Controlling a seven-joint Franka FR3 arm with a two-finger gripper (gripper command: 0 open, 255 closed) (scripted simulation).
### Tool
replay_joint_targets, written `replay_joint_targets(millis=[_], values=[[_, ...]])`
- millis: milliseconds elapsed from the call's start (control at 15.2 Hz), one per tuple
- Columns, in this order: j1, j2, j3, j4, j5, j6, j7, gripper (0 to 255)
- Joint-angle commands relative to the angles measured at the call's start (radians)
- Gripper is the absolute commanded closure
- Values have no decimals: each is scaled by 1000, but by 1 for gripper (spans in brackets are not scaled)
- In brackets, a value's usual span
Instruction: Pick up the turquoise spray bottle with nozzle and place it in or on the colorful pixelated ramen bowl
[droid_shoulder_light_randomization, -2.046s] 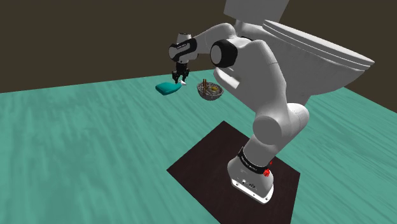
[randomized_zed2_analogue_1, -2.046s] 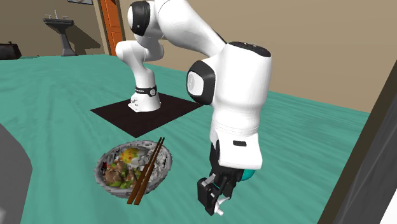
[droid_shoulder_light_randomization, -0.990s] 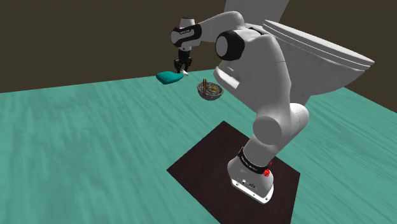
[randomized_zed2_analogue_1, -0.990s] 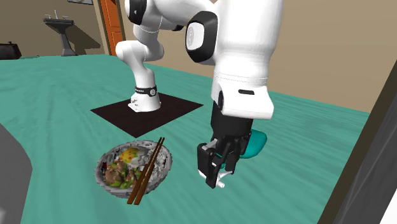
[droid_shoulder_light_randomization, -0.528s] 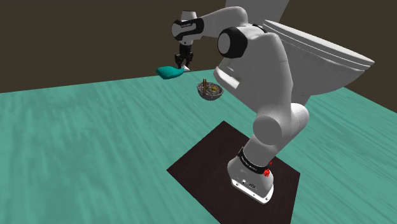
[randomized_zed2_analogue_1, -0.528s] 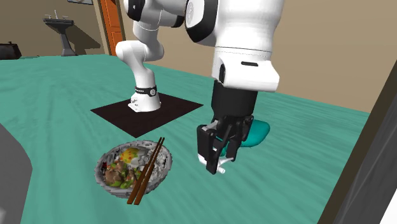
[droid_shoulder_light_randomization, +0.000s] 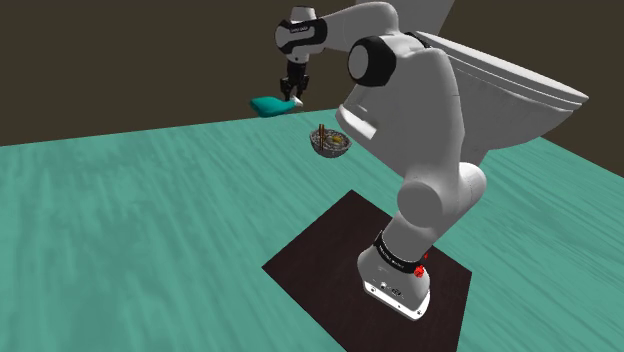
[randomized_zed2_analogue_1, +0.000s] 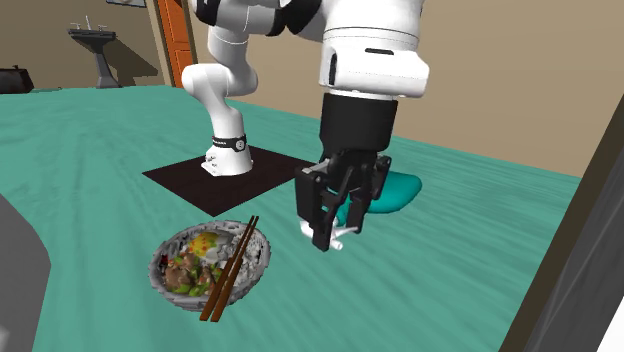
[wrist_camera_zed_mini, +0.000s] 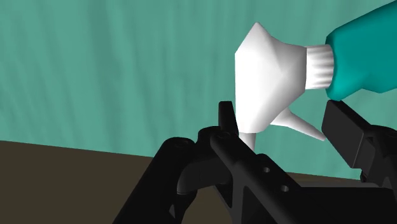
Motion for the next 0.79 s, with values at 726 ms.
replay_joint_targets(millis=[726], values=[[-150, -232, -56, -390, -1, 179, -220, 255]])
